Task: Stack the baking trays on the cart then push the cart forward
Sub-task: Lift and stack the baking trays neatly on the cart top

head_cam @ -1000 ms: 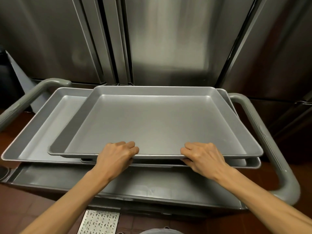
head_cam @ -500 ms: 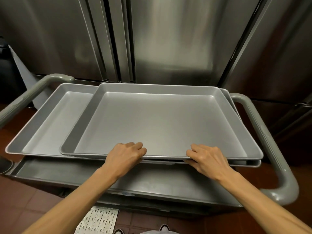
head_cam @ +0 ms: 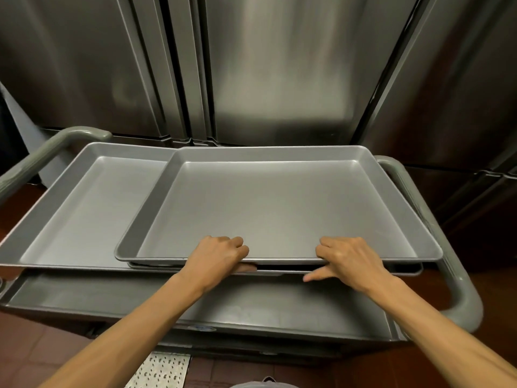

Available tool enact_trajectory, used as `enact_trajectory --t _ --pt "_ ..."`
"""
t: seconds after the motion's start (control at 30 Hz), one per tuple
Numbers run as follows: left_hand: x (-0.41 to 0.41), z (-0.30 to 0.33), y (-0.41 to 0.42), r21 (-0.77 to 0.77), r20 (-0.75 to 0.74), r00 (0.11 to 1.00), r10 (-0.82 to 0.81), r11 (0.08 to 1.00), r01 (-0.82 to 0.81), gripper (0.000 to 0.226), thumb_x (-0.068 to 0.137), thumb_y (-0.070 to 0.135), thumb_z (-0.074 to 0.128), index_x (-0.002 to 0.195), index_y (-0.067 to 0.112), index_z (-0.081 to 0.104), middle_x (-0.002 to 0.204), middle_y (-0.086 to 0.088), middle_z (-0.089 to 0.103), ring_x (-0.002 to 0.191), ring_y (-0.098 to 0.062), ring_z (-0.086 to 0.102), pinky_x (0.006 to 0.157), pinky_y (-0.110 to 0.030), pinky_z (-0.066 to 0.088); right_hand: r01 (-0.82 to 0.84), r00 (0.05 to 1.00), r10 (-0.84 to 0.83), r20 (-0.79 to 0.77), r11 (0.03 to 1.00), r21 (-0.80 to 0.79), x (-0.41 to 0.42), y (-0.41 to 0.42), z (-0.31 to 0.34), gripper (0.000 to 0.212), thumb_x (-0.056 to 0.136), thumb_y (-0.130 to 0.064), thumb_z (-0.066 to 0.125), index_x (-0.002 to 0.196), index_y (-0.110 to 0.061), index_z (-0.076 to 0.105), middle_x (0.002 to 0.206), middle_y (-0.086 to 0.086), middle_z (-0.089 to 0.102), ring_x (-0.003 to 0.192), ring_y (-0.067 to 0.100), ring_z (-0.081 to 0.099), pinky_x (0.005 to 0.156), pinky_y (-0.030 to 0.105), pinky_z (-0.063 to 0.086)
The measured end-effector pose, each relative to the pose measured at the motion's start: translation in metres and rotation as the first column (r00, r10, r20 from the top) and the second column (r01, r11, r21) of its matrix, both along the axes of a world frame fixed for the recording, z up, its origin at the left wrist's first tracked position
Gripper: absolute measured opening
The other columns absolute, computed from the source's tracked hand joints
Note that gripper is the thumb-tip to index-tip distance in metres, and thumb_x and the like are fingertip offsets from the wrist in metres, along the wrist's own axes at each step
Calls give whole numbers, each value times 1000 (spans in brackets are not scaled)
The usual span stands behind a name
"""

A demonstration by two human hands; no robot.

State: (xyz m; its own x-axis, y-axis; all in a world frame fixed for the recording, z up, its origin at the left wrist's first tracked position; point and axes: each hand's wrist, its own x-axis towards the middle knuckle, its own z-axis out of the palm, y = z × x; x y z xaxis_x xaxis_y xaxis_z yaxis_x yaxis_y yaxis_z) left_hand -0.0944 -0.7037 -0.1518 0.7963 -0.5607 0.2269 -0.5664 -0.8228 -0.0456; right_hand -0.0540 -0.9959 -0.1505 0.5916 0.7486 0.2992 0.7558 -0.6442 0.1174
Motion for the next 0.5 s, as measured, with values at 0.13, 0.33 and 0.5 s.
enact_trajectory --t 0.13,0.33,0.5 --pt "1 -10 0 -17 -44 999 -5 1000 5 56 69 60 71 55 9 50 53 -7 50 40 -27 50 34 -25 36 -19 1000 19 -2 999 39 1 -2 -12 62 78 -72 47 55 -14 40 53 3 41 41 20 42 32 30 29" --pt "6 -13 3 14 -73 997 20 1000 -19 58 63 59 77 56 8 50 54 -7 52 39 -27 50 38 -24 29 7 1000 -10 22 994 107 3 1 -19 63 81 -69 50 52 -13 41 49 1 39 40 16 36 34 27 25" --pt "7 -17 2 4 -77 996 47 999 -47 54 67 55 78 58 8 52 56 -7 54 41 -28 51 37 -26 37 46 999 -47 -1 975 217 2 5 -22 57 83 -59 60 52 -12 47 50 1 45 40 17 39 33 26 31"
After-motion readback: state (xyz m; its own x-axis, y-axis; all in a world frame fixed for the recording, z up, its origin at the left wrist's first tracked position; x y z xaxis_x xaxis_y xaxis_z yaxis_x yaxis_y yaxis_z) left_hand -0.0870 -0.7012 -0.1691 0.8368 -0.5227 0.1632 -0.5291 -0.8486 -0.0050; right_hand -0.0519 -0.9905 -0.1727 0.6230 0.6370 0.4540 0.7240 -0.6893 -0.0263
